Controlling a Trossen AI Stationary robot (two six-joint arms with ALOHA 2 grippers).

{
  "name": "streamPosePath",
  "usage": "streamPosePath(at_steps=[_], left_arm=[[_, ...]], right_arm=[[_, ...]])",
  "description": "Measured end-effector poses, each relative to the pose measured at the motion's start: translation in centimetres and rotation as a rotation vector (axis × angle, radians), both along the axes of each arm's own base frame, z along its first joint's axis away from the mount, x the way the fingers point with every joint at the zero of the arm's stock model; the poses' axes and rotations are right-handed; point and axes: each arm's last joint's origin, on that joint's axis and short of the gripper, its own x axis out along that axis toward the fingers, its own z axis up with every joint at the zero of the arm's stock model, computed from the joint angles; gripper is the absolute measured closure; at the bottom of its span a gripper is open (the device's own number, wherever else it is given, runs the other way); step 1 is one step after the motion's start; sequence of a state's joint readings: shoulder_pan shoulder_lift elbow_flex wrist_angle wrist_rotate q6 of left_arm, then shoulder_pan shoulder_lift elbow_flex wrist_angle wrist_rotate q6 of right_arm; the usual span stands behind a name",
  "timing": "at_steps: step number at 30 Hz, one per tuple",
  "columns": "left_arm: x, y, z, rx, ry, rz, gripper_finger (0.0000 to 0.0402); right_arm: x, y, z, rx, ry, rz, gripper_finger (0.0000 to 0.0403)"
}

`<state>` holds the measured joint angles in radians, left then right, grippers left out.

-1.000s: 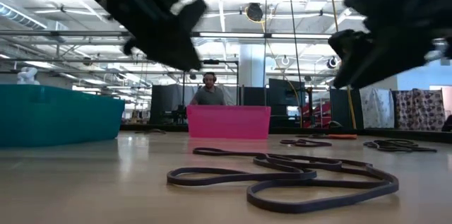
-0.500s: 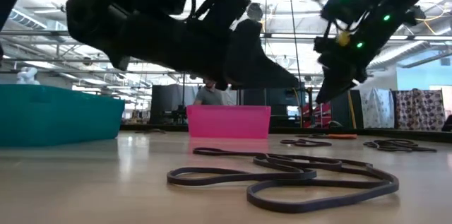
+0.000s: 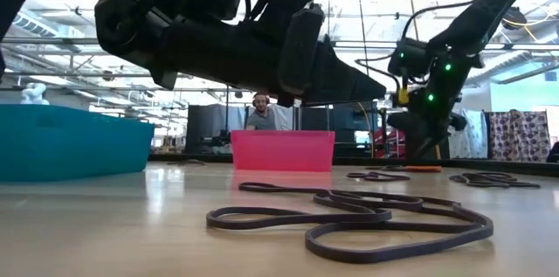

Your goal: Sort rubber bands into baskets

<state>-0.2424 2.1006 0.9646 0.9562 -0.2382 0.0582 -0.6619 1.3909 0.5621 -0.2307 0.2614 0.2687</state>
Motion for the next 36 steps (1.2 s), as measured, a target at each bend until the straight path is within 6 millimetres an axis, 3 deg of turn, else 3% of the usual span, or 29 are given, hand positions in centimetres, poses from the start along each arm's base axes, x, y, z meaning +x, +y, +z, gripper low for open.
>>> streamPosePath(at_steps=[9,13,17,22,24,30,36], left_arm=[[0.0,0.0,0.0,-0.001,-0.002,0.0,0.0265],[0.0,0.0,0.0,-0.001,0.0,0.0,0.0265],[0.0,0.0,0.0,-0.001,0.001,0.0,0.0265],[0.0,0.0,0.0,-0.001,0.0,0.0,0.0265],[0.0,0.0,0.0,-0.003,0.0,0.0,0.0265],[0.0,0.0,0.0,-0.004,0.0,0.0,0.0265],[0.0,0.0,0.0,-0.003,0.0,0.0,0.0265]], right_arm=[[-1.1,-2.2,-1.7,0.049,0.03,-0.053,0.0252],[-1.0,-2.1,-2.1,0.065,0.062,-0.022,0.026],[-1.1,-1.9,-2.1,0.095,0.059,-0.009,0.0295],[-1.1,-1.8,-2.2,0.107,0.066,0.016,0.0379],[-1.1,-1.8,-2.2,0.103,0.074,0.035,0.0395],[-1.6,-1.3,-1.0,0.085,0.069,0.06,0.0401],[-2.3,-0.3,1.9,0.038,-0.03,0.081,0.0402]])
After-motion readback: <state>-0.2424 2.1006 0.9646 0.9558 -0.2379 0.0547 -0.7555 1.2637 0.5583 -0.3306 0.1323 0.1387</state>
